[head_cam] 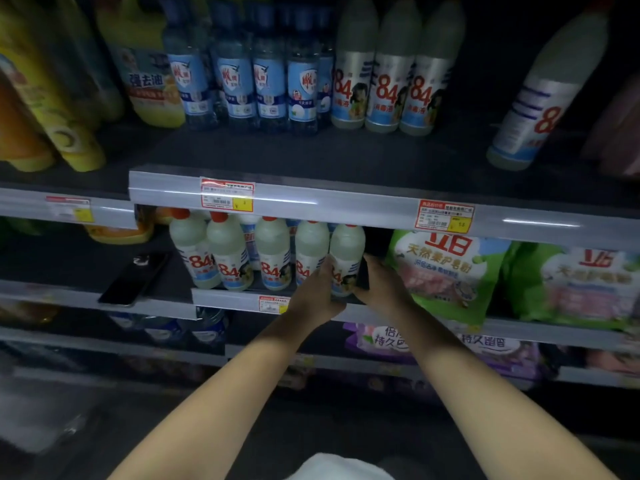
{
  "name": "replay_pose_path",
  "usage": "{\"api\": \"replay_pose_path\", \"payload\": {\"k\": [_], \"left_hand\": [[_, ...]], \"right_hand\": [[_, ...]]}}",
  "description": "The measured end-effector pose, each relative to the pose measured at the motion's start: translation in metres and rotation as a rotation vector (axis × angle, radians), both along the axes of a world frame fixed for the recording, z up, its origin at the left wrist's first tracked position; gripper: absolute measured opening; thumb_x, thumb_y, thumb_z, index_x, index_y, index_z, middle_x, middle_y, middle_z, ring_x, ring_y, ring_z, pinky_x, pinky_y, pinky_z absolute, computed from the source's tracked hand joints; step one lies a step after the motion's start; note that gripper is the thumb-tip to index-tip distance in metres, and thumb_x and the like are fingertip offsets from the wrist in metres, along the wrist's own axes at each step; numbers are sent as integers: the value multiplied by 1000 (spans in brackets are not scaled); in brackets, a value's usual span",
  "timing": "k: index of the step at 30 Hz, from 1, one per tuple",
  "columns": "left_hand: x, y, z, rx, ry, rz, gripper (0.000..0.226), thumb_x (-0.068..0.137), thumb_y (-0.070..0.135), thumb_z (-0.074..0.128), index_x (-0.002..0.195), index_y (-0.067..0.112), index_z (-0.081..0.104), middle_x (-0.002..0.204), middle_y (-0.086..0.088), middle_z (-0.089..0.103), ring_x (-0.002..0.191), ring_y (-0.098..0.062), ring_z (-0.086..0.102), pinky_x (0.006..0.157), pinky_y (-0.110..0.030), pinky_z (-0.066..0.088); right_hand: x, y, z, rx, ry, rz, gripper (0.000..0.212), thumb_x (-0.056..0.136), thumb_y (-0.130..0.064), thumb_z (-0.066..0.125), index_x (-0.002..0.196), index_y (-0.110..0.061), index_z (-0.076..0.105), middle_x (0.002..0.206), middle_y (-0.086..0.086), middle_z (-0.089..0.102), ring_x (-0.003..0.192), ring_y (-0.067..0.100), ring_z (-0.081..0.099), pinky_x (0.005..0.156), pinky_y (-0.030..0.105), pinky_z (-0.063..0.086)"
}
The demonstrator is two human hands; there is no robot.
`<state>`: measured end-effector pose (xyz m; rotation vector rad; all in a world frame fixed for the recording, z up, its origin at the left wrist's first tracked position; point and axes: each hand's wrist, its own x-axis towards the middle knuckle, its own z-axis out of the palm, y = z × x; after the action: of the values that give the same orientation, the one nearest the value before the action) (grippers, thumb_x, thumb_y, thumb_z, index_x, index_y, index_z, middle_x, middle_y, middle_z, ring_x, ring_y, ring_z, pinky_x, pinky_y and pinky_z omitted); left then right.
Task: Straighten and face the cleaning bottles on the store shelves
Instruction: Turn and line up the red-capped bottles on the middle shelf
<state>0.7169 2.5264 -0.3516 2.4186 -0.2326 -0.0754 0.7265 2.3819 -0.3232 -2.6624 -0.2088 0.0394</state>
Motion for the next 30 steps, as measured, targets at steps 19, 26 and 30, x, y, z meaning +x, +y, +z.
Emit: {"api": "replay_pose_path", "payload": {"k": [19,26,30], "left_hand": [[-3,-37,1,-312,-101,292,62,72,9,66,128,14,39,123,-10,53,113,-24,54,87,-38,51],[-14,-32,8,-246,-111,299,42,79,6,58,119,10,45,113,-12,61,106,-27,58,82,-40,51],[-29,-30,17,-297,-168,300,37,81,9,59,116,14,48,109,-7,64,102,-22,60,81,-34,51]], "right_hand": [[16,13,0,509,159,-194,81,68,-9,79,135,-6,34,129,13,53,119,29,51,85,28,43],[0,13,-7,505,42,-163,72,66,-11,81,130,-10,47,125,11,59,118,26,54,87,25,41],[-16,13,5,535,-38,-136,69,67,-15,81,128,-12,48,124,8,60,117,23,54,86,23,39]]}}
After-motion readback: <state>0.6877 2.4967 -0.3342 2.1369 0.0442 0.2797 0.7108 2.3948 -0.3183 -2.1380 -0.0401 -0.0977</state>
